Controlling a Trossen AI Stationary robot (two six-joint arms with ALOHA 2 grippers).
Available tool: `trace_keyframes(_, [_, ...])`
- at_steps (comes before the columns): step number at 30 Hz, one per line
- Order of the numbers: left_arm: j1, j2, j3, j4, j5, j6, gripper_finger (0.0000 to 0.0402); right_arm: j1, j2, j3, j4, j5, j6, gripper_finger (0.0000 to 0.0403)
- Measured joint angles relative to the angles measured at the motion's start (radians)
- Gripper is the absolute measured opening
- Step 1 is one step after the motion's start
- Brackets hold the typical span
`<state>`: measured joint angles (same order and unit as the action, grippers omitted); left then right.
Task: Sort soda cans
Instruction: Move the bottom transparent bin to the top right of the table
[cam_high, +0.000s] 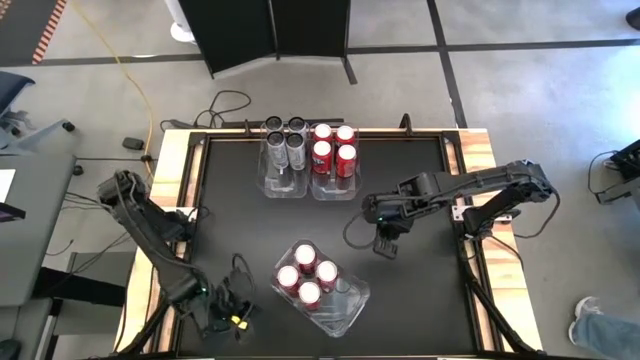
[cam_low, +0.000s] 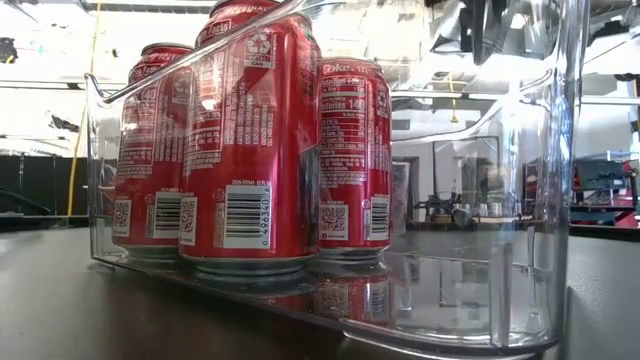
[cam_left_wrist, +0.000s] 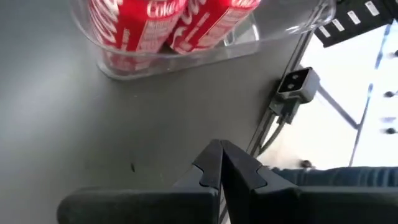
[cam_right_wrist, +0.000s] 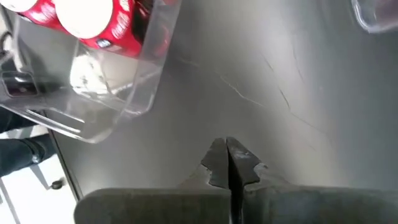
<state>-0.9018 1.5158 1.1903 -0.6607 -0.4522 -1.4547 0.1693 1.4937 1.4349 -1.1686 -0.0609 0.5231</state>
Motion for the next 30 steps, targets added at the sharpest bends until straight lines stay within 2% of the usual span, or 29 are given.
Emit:
trace_keyframes(7, [0.046, 0.000, -0.191, 0.267, 0.008, -0.006, 0.0000, 0.011, 0.000, -0.002, -0.092, -0.002, 0.000, 0.0001])
trace_keyframes(10, [0.088, 0.001, -0.246, 0.362, 0.050, 0.033, 0.0000, 0.027, -0.008, -0.053, -0.069, -0.003, 0.032, 0.0000])
trace_keyframes(14, [0.163, 0.008, -0.276, 0.379, 0.128, 0.055, 0.0000, 0.062, -0.032, -0.156, -0.057, -0.018, 0.121, 0.0000])
trace_keyframes(22, [0.323, 0.007, -0.282, 0.395, 0.243, 0.272, 0.0000, 0.169, -0.137, -0.333, 0.077, -0.021, 0.356, 0.0000])
trace_keyframes(26, [0.423, 0.007, -0.282, 0.402, 0.284, 0.383, 0.0000, 0.225, -0.187, -0.384, 0.137, -0.011, 0.487, 0.0000])
trace_keyframes(30, [0.509, 0.007, -0.282, 0.403, 0.320, 0.490, 0.0000, 0.288, -0.222, -0.393, 0.138, 0.051, 0.604, 0.0000])
